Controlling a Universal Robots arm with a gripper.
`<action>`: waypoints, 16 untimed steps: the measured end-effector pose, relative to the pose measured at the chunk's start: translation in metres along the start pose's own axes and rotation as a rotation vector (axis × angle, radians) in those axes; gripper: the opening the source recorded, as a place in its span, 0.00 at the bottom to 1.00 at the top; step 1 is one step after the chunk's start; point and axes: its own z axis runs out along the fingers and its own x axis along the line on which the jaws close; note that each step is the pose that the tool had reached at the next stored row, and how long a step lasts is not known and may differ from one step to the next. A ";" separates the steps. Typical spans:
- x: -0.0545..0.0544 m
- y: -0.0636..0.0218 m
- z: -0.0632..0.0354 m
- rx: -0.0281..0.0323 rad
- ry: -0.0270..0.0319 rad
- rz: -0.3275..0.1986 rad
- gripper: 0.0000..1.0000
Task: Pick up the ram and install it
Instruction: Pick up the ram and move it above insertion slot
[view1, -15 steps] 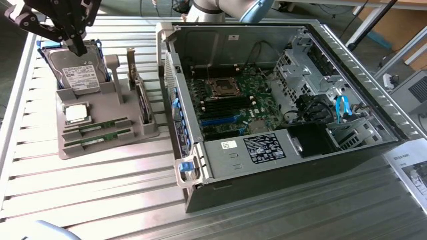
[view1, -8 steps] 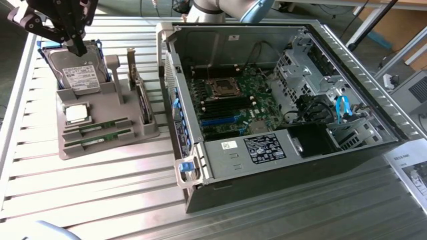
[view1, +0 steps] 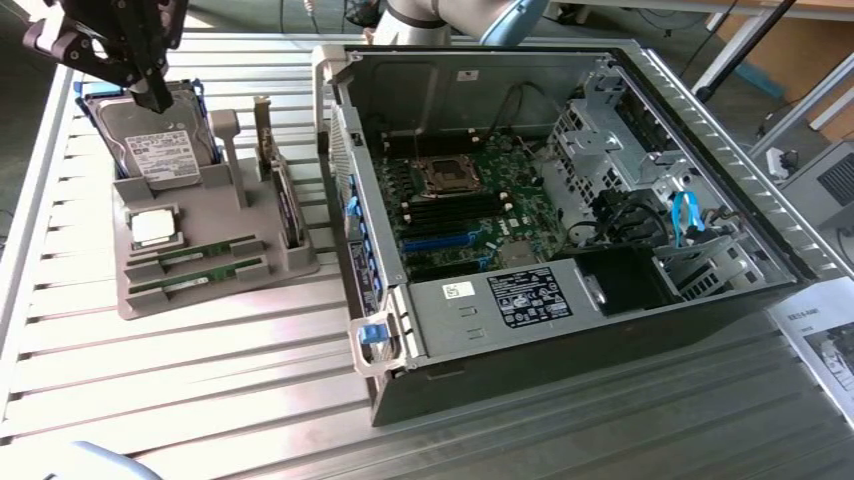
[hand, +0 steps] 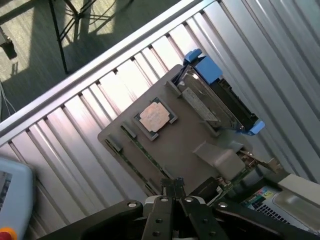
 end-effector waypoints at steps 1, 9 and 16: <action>0.000 0.0000 0.0000 -0.0004 0.0008 -0.016 0.11; 0.000 0.0000 0.0000 -0.0037 0.0066 -0.150 0.11; 0.000 -0.0001 0.0000 -0.0066 0.0119 -0.268 0.11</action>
